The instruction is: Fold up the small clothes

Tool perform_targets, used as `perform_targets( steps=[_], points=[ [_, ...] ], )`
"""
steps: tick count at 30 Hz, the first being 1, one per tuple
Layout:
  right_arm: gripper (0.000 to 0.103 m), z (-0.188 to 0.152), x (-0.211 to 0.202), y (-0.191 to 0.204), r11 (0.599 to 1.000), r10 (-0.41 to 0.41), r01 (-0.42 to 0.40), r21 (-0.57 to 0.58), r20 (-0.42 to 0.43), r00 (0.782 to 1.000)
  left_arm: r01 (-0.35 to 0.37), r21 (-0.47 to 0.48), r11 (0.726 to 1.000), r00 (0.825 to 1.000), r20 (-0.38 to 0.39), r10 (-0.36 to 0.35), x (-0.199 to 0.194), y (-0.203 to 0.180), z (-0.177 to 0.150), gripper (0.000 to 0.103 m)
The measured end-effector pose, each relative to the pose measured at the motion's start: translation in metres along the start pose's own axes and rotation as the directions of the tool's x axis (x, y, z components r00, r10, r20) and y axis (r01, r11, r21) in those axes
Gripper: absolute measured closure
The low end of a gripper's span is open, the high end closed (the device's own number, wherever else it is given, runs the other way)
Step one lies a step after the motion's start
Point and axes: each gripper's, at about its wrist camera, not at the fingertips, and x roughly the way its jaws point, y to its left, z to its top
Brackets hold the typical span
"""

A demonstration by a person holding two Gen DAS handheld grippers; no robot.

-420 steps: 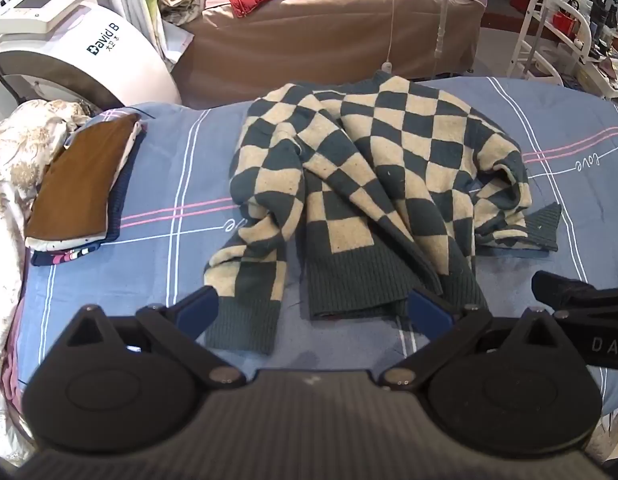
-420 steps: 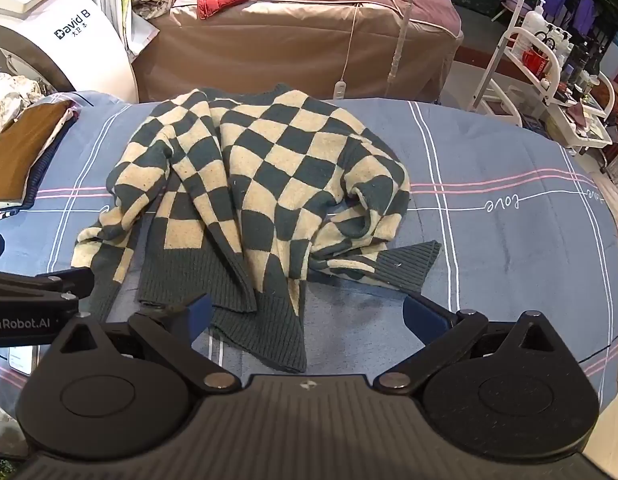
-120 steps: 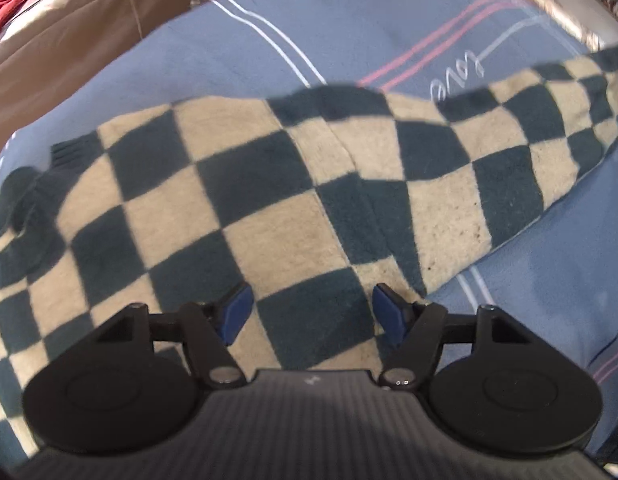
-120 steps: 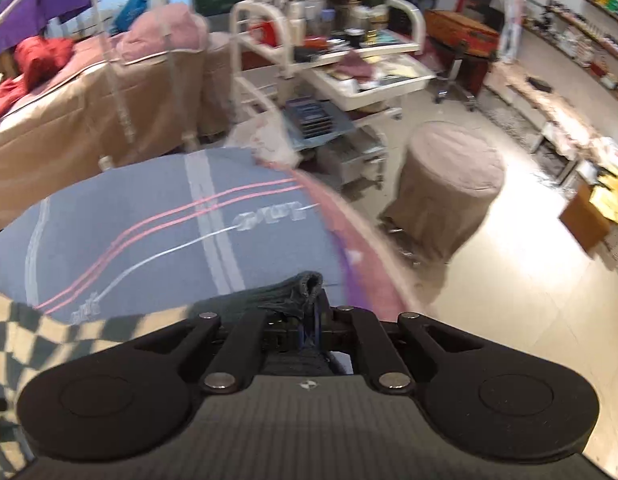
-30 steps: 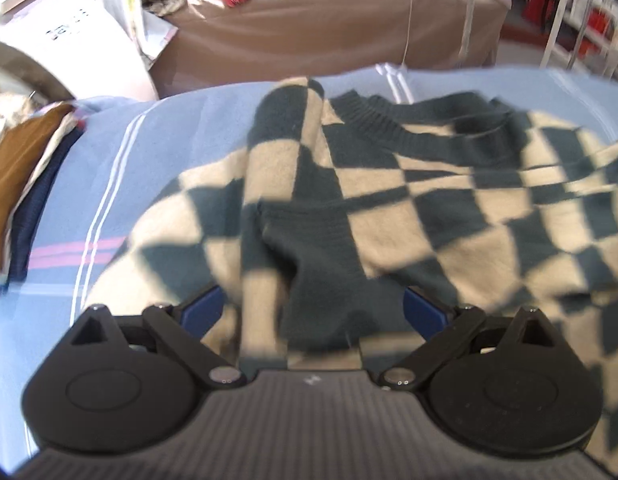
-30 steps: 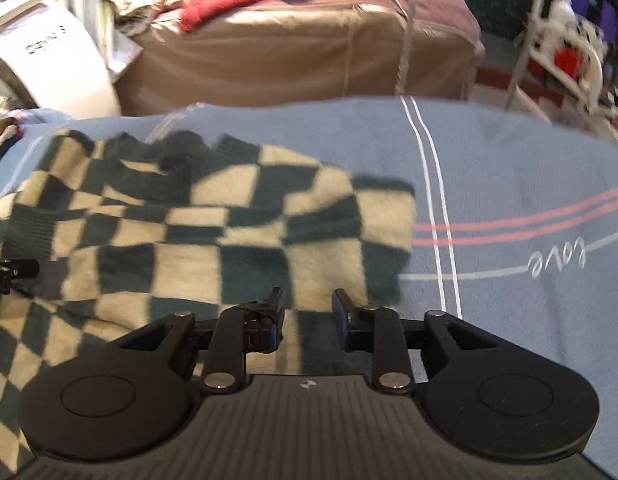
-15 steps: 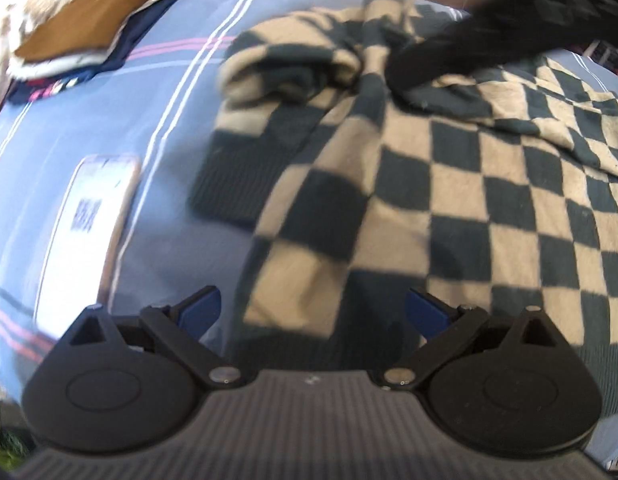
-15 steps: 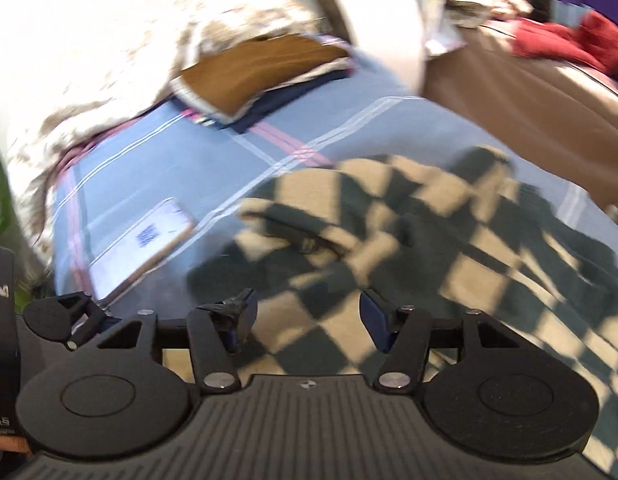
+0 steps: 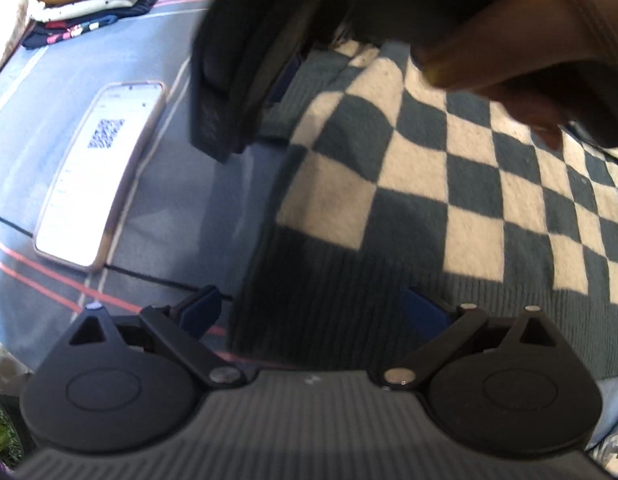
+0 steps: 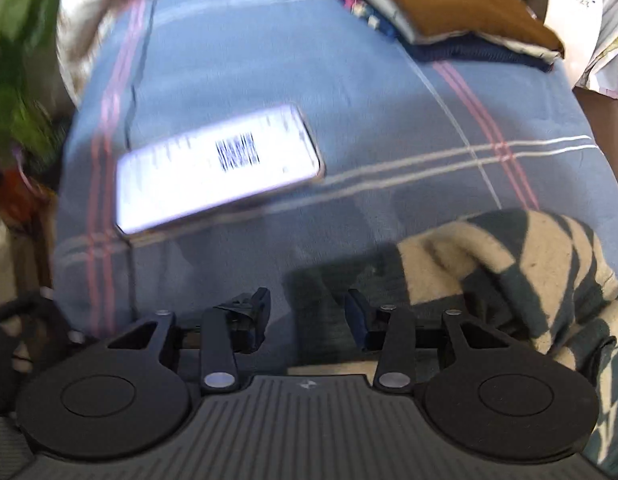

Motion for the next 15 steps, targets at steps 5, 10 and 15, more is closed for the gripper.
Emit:
perform_targets(
  steps=[5, 10, 15],
  points=[
    [0.069, -0.001, 0.013, 0.001, 0.996, -0.075, 0.076, 0.056, -0.017, 0.997, 0.008, -0.013, 1.000, 1.000, -0.005, -0.008, 0.000, 0.005, -0.005, 0.003],
    [0.100, 0.010, -0.002, -0.040, 0.899, 0.095, -0.139, 0.415, 0.124, 0.988, 0.010, -0.005, 1.000, 1.000, -0.012, -0.010, -0.001, 0.006, -0.007, 0.003],
    [0.101, 0.001, -0.056, -0.104, 0.550, 0.149, -0.517, 0.656, 0.532, 0.833, 0.020, 0.035, 0.999, 1.000, -0.010, -0.020, -0.002, -0.003, -0.002, 0.003]
  ],
)
